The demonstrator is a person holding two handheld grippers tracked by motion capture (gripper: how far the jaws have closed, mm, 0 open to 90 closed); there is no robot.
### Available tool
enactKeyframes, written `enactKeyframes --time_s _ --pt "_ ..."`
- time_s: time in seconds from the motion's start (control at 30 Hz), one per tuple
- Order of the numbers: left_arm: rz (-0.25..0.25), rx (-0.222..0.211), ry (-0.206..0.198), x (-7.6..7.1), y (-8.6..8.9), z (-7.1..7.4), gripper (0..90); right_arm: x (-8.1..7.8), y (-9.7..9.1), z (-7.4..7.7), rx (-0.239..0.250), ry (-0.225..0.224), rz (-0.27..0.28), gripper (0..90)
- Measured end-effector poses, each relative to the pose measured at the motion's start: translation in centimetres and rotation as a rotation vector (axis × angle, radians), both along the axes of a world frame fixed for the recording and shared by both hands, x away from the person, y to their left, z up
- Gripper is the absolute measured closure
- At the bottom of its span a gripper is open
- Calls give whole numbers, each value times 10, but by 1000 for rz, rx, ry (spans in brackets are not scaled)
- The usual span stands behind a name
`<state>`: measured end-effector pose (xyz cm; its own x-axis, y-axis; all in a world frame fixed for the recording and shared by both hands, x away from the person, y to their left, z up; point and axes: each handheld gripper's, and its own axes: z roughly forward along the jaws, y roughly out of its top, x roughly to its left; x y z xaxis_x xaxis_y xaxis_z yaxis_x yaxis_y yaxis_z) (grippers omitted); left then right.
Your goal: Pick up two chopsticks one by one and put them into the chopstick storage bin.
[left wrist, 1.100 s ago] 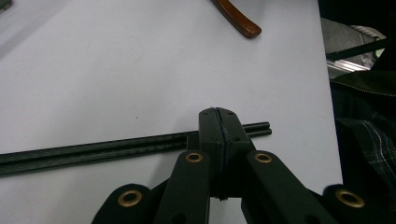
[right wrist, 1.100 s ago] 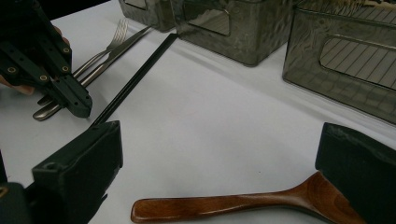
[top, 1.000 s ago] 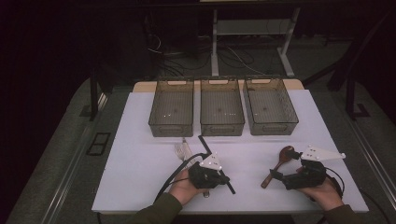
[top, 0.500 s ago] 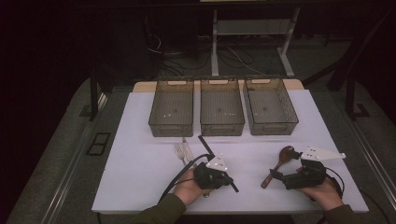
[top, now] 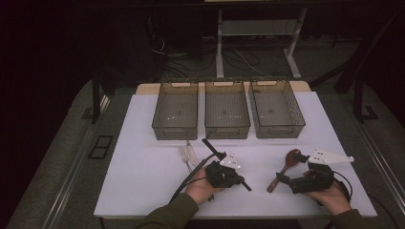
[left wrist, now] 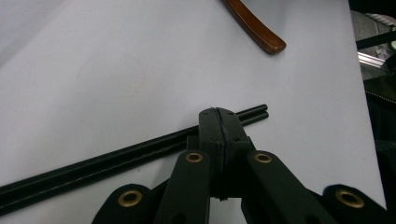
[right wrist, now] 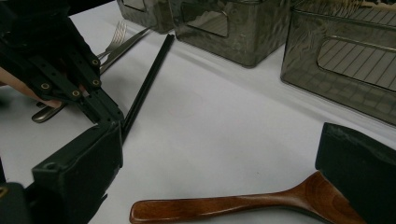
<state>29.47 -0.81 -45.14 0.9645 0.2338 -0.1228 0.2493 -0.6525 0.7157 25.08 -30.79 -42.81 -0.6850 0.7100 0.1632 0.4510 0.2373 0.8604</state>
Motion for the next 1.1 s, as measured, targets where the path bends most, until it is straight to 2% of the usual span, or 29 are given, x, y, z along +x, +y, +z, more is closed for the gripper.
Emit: enactKeyframes --time_s 0.37,0.53,0.63,0.7,0.87,1.1 --pt "-1 -3 -3 11 -19 -1 885 0 0 0 -1 1 0 1" --pt "16 -26 1 12 -23 -1 885 0 0 0 -3 2 1 1" --pt "9 -16 -1 13 -19 3 884 0 0 0 -3 0 2 1" --pt "19 -31 12 12 -15 7 884 0 0 0 -2 1 2 1" --pt "30 -66 9 7 -5 20 872 0 -1 0 -1 0 0 1" --pt "73 -112 -1 2 27 32 773 -1 -1 -1 -1 5 1 1"
